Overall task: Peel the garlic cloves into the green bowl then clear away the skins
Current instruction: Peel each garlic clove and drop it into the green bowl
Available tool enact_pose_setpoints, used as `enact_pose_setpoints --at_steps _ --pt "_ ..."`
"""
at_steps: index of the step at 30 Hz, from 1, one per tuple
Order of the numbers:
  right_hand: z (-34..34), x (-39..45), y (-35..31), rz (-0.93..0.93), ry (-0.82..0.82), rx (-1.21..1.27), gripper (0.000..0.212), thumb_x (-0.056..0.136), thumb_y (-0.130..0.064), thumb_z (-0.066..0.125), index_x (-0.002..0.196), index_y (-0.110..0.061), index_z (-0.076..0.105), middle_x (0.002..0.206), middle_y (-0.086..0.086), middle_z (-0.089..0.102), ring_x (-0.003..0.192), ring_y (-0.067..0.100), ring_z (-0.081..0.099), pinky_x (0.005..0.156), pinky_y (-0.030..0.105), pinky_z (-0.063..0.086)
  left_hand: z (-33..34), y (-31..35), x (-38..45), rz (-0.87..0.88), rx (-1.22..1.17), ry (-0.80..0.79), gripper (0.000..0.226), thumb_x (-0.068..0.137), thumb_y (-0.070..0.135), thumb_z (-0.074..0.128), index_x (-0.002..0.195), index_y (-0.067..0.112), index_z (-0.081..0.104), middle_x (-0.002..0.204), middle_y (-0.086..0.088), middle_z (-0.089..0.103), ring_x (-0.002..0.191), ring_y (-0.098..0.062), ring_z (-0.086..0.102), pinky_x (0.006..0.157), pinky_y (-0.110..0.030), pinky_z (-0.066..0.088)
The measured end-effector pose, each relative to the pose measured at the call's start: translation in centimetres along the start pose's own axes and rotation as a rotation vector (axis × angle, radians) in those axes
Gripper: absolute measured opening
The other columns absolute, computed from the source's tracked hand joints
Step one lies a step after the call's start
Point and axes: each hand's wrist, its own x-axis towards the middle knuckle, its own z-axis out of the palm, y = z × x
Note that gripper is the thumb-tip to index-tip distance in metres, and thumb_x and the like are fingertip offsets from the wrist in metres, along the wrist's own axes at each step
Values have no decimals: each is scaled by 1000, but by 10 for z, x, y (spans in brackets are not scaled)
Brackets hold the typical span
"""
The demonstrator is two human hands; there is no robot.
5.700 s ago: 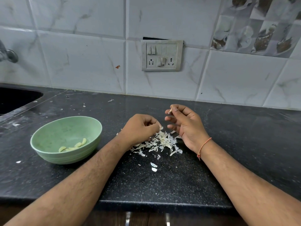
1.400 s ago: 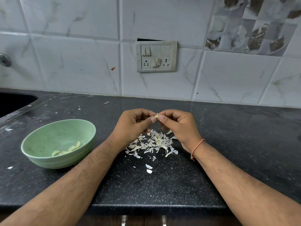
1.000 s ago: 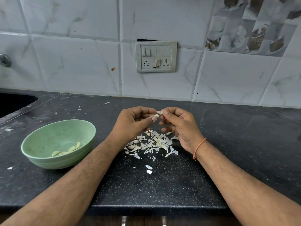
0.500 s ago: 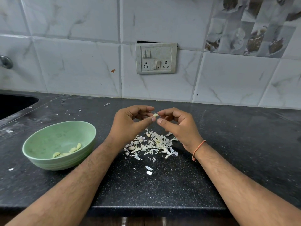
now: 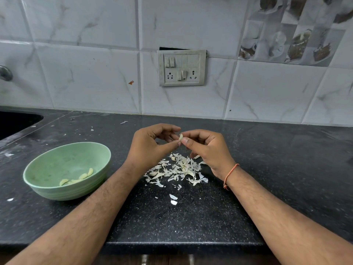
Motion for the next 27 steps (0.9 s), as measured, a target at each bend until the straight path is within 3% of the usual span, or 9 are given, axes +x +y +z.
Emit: enact_pose_setpoints --at_steps 5,12,16,20,23,25,26,27 --pt "2 0 3 5 -14 7 17 91 -10 84 107 -9 82 96 23 77 78 19 67 62 34 59 2 -2 -1 -4 25 -14 35 82 15 92 113 26 79 91 10 80 89 -9 76 72 -14 55" --pt "3 1 4 18 24 35 16 93 -5 80 109 -4 81 91 11 80 82 17 72 63 31 60 2 -2 1 -31 49 -18 31 86 17 89 115 24 79 93 13 80 88 -7 75 82 -17 58" --pt "3 1 2 16 48 25 17 94 -4 78 111 -6 81 96 12 81 84 18 74 64 31 61 0 1 0 -89 84 0 18 89 28 87 106 27 83 88 16 79 83 -2 74 74 -13 55" --pt "3 0 0 28 57 24 19 96 -6 77 114 -8 81 101 9 82 85 21 75 65 34 63 1 1 0 -114 122 -5 3 92 35 83 92 33 83 82 14 78 76 -5 72 68 -18 57" --pt "2 0 0 32 54 5 19 97 -8 76 115 -9 81 100 7 82 84 20 75 66 34 63 1 -3 1 -121 146 41 23 93 43 81 76 28 79 69 7 72 63 -8 64 59 -24 51" --pt "2 0 -1 40 58 8 19 96 -7 77 115 -8 81 99 8 82 83 19 75 65 32 62 2 -4 1 -123 159 34 18 94 40 80 81 28 79 68 5 69 56 -3 54 54 -19 44" --pt "3 0 -1 41 60 8 19 96 -7 77 115 -8 81 98 9 82 82 18 75 65 30 61 1 -3 1 -126 158 11 8 97 32 78 90 28 80 73 8 69 54 -2 51 53 -16 41" --pt "3 -1 -2 42 63 9 19 95 -6 77 114 -9 81 96 10 82 80 18 74 64 29 61 2 -2 1 -113 168 -15 12 100 19 73 99 29 80 82 12 71 54 -2 51 53 -14 40"
